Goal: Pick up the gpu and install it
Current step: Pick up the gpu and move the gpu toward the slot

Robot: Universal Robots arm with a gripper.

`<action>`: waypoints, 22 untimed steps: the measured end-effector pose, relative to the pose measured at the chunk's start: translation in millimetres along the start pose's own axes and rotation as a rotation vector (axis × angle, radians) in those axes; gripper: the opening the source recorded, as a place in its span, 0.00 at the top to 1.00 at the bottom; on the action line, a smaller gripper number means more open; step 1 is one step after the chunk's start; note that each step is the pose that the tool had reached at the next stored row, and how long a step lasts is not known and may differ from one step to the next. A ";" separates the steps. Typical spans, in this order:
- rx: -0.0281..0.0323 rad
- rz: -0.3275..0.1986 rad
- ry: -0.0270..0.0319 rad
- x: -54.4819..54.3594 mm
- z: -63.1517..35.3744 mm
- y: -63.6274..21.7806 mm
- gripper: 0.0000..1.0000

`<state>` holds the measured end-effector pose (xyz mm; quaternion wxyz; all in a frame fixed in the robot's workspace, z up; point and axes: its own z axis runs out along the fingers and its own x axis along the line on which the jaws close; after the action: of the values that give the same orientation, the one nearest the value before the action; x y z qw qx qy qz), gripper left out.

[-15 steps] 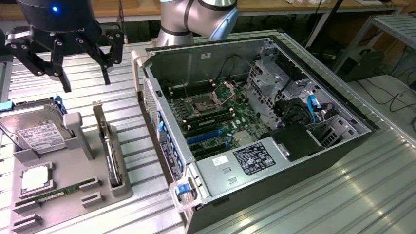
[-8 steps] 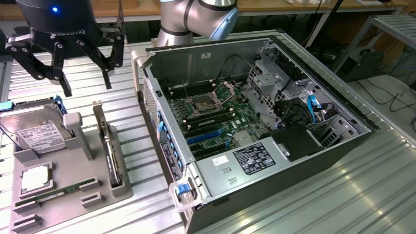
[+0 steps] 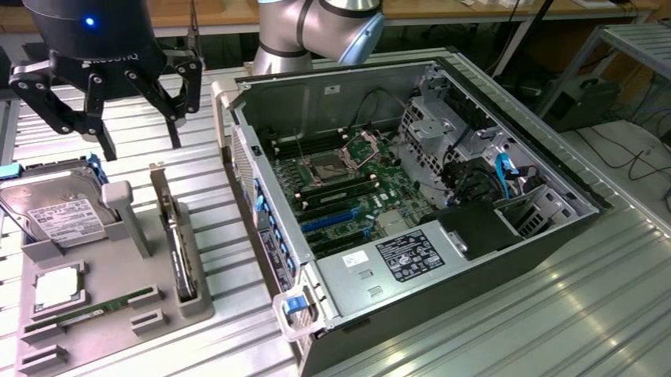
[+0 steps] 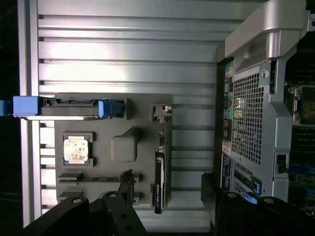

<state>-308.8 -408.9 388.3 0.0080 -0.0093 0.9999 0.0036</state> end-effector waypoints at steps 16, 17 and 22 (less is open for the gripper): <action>0.0000 -0.002 0.0000 0.2 4.8 -6.4 0.34; 0.0000 -0.002 0.0000 0.2 5.3 -6.5 0.34; -0.0001 -0.003 0.0000 0.2 6.5 -7.0 0.34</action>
<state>-308.8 -415.8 381.7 0.0080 -0.0106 0.9999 0.0036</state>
